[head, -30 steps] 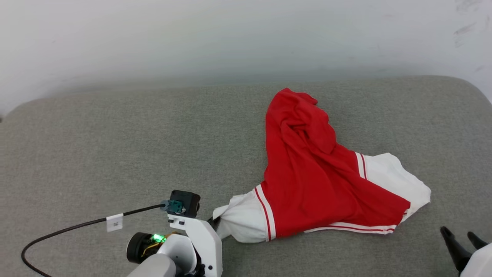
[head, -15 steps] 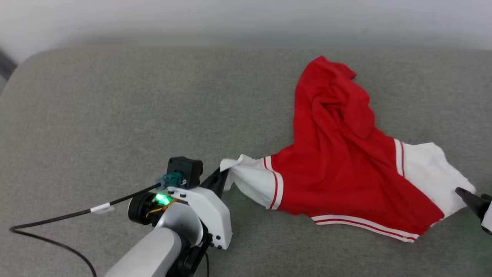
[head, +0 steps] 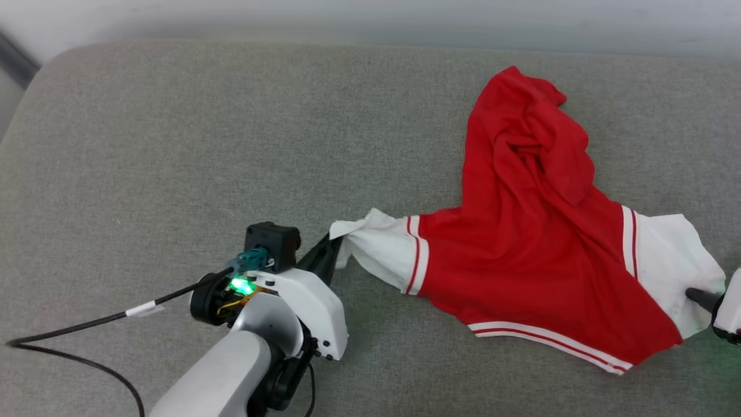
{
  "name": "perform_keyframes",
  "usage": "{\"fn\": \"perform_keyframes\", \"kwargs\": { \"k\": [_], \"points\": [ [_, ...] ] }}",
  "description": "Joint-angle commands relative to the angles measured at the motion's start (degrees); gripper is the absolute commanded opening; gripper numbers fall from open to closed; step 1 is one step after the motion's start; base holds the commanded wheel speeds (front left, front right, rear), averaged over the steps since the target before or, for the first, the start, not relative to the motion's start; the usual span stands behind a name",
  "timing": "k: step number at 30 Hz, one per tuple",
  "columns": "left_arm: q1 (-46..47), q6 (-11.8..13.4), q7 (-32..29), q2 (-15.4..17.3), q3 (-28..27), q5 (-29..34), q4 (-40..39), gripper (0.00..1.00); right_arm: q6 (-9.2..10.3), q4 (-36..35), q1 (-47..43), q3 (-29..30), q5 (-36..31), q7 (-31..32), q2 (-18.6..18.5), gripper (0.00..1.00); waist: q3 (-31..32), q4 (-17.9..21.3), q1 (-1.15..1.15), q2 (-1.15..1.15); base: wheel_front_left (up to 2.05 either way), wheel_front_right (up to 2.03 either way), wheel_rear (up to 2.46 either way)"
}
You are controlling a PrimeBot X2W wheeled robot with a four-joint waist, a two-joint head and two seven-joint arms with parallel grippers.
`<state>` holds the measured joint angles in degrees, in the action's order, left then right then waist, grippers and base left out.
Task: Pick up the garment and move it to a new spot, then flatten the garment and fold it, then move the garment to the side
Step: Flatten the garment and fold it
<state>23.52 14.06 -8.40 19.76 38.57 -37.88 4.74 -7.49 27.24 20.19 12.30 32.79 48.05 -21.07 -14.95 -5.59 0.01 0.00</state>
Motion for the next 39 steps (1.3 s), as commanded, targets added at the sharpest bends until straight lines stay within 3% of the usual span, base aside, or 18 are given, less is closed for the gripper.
{"fn": "perform_keyframes", "kwargs": {
  "k": [1,9,22,30,39],
  "points": [
    [-0.8,0.4,0.5,0.5,-0.6,-0.4,0.6,0.0,0.0,1.7,-1.2,-1.7,-0.1,0.4,1.8,0.0,1.1,0.6,-0.01,0.0,0.0,0.0,0.0],
    [-2.2,0.7,1.9,1.4,-2.6,-1.9,3.0,0.0,0.01,-3.5,0.3,-5.1,-0.7,-3.5,-1.0,0.0,6.9,3.2,-0.01,0.0,0.0,0.0,0.0],
    [5.1,1.1,0.9,7.1,-10.2,-4.5,5.1,0.0,0.01,-13.4,5.3,-11.3,-3.7,-3.9,-3.3,0.0,15.3,7.0,-0.01,0.0,0.0,0.0,0.0],
    [17.9,-2.9,-0.3,6.4,-11.9,-5.4,11.5,0.0,0.01,-9.9,15.8,-13.8,-4.3,-6.7,-3.9,0.0,14.4,7.2,-0.01,0.0,0.0,0.0,0.0],
    [37.4,-6.6,3.1,4.4,-14.8,-5.0,22.2,0.0,0.03,-3.0,35.2,-17.6,-7.4,-16.4,-4.7,0.0,5.3,8.7,-0.01,0.0,0.0,0.0,0.0]
  ]
}}
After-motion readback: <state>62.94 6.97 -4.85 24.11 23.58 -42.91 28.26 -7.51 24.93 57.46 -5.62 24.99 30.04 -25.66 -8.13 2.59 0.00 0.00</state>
